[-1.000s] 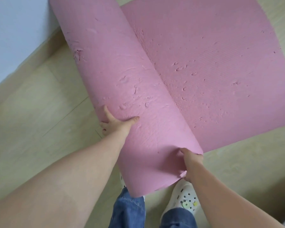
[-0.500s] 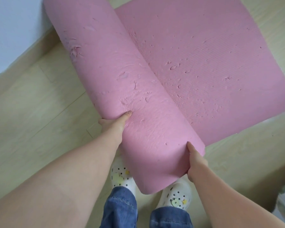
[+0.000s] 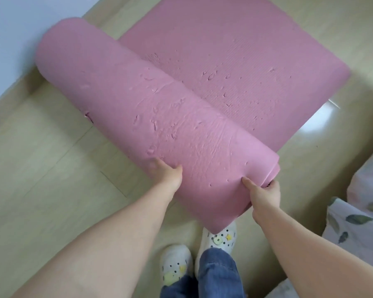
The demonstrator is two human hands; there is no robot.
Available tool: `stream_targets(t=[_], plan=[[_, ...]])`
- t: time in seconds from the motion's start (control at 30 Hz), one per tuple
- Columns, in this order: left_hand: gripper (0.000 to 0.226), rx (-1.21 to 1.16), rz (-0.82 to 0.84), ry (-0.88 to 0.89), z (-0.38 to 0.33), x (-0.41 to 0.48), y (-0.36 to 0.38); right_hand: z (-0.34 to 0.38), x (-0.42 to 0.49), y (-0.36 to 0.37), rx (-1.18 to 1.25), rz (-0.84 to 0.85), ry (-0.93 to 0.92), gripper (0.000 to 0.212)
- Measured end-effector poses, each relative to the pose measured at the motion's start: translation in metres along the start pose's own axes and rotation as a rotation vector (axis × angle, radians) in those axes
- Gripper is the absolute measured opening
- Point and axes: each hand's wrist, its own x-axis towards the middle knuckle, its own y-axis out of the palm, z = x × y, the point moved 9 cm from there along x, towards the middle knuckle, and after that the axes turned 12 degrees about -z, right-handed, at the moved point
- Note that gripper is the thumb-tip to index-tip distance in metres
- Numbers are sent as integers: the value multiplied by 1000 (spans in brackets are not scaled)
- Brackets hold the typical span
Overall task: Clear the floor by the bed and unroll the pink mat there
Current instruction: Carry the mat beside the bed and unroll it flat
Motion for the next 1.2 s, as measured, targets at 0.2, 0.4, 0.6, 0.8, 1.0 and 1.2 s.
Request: stream_targets(t=[0.2, 0.4, 0.6, 0.8, 1.0, 1.2], plan=[[67, 203, 310, 349, -4, -43, 16, -55, -23, 8, 28, 131, 93, 43], [64, 202, 323, 352, 42, -48, 26, -87, -43, 10, -34, 239, 140, 32], [61, 253, 224, 458, 44, -51, 15, -64, -22, 2, 56, 75, 16, 38], [64, 387, 220, 620, 32, -69, 14, -81, -47, 2, -206, 257, 23, 39], [61, 671, -11, 754, 25, -68, -8, -90, -75, 14, -45, 342, 201, 32], [63, 609, -101, 940, -9, -80, -20, -98, -75, 14, -48, 358, 219, 25]])
